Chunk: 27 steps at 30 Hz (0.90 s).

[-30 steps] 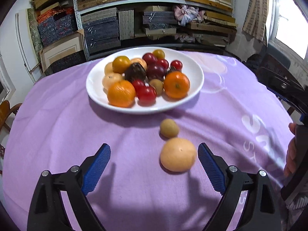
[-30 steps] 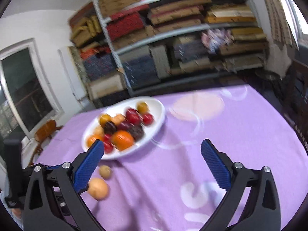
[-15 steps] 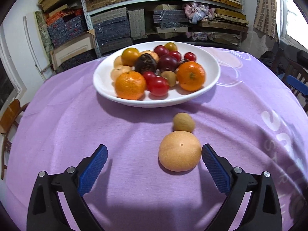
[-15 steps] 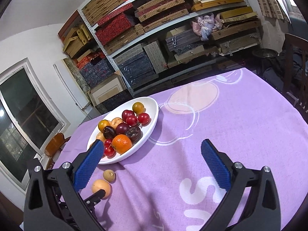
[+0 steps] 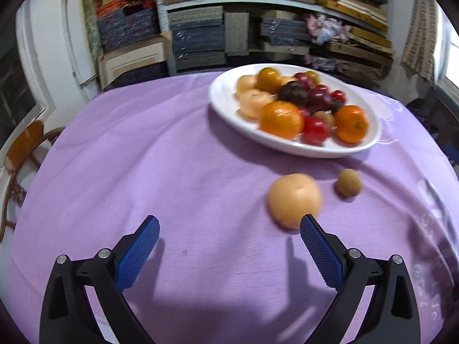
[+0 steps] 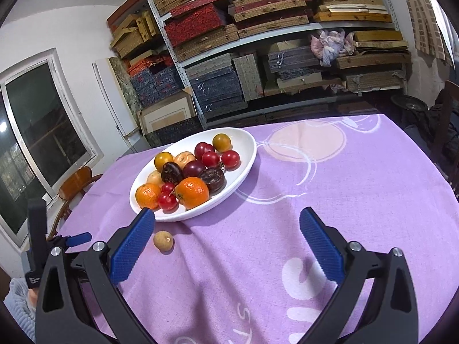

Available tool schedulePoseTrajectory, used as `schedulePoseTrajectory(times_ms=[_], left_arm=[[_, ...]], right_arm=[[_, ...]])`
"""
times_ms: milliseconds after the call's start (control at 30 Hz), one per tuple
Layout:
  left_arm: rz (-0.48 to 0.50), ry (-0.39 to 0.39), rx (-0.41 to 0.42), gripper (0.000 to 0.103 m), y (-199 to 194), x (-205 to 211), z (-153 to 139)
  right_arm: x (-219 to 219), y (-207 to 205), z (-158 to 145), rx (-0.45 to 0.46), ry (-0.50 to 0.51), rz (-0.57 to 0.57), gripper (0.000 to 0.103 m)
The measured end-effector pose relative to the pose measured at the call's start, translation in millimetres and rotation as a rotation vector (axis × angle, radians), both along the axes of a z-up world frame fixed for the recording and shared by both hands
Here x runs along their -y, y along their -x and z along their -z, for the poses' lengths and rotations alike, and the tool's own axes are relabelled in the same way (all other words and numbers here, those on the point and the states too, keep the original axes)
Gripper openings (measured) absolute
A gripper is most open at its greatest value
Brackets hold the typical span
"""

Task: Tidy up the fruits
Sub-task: 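Withdraw both open tools from the plate toward the grapefruit, then grasp the small brown fruit with the right tool while the left tool grasps the pale grapefruit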

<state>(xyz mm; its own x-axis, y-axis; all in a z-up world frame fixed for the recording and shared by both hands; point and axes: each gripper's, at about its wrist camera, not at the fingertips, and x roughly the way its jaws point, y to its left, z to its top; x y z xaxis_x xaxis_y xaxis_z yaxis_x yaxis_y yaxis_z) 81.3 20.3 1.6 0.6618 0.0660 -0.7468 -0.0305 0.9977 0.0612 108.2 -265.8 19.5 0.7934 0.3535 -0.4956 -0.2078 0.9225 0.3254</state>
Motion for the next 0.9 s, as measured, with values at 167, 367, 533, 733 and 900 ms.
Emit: schedulePoseTrajectory(times_ms=[167,367,533,733,900], left_arm=[[0.024,-0.099,0.016,0.099,-14,29,2],[-0.039,-0.096,0.021,0.100,-28,19,6],[-0.079,-0.046,0.011,0.100,-34,-4,11],[-0.095,0.015,0.004,0.100,-33,-18,11],[-0.091,0.032,-0.010,0.100,-32,-22,14]], right_arm=[[-1,-2,1,-0.008,-0.002,-0.009,0.099],[-33,3,6,0.014,0.117,-0.105,0.099],[-89,12,11,0.054,0.296,-0.230,0.098],[-135,-12,23,-0.019,0.440,-0.302,0.059],[-139,-28,36,-0.087,0.417,-0.292,0.059]])
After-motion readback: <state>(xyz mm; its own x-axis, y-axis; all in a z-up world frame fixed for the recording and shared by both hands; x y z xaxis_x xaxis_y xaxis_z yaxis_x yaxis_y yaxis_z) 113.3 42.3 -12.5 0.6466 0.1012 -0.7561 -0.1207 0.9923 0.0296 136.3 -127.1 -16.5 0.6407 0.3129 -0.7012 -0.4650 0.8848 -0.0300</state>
